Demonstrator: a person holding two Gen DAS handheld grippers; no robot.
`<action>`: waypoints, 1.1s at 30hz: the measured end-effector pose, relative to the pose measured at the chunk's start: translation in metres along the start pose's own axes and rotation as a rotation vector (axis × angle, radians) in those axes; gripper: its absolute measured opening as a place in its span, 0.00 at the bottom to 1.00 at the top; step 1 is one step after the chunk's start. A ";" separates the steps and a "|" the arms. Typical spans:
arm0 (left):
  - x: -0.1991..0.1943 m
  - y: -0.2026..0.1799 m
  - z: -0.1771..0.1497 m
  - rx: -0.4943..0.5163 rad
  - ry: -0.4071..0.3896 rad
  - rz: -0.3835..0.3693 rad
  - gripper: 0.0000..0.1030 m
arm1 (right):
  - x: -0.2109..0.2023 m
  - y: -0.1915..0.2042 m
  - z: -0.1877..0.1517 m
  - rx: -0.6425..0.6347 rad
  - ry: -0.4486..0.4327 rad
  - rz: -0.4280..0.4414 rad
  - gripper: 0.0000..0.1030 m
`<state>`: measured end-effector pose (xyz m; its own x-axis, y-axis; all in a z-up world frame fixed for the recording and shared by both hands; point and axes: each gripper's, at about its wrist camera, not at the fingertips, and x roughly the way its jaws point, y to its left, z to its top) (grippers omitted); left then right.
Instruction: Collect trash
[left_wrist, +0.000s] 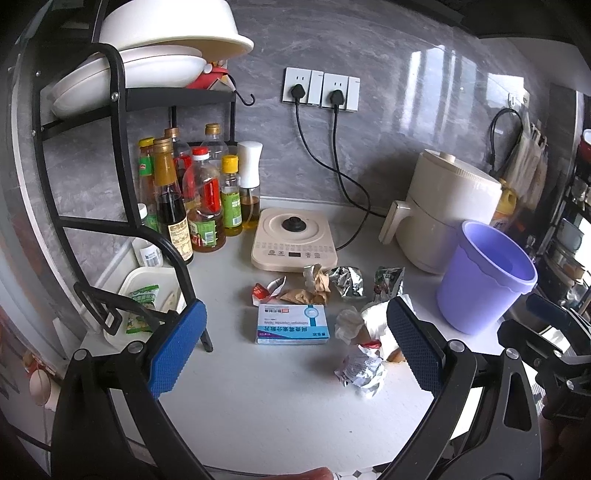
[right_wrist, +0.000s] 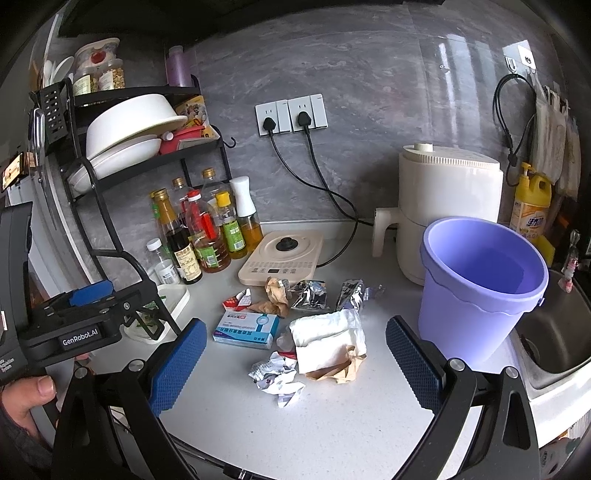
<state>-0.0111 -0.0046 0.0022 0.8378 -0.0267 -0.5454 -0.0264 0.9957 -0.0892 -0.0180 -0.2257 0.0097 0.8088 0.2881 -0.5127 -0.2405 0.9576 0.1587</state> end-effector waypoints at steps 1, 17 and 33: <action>0.001 0.000 0.000 0.001 0.002 -0.002 0.94 | -0.001 0.000 0.000 -0.002 -0.002 -0.001 0.92; 0.002 0.003 0.001 0.004 0.009 0.010 0.94 | 0.003 -0.005 -0.002 0.019 0.007 0.005 0.92; 0.010 0.003 0.003 -0.004 0.016 0.013 0.94 | 0.008 -0.005 -0.001 0.020 0.013 0.009 0.92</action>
<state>-0.0017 -0.0014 -0.0013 0.8286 -0.0150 -0.5597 -0.0396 0.9956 -0.0853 -0.0104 -0.2283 0.0039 0.7998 0.2967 -0.5218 -0.2366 0.9548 0.1801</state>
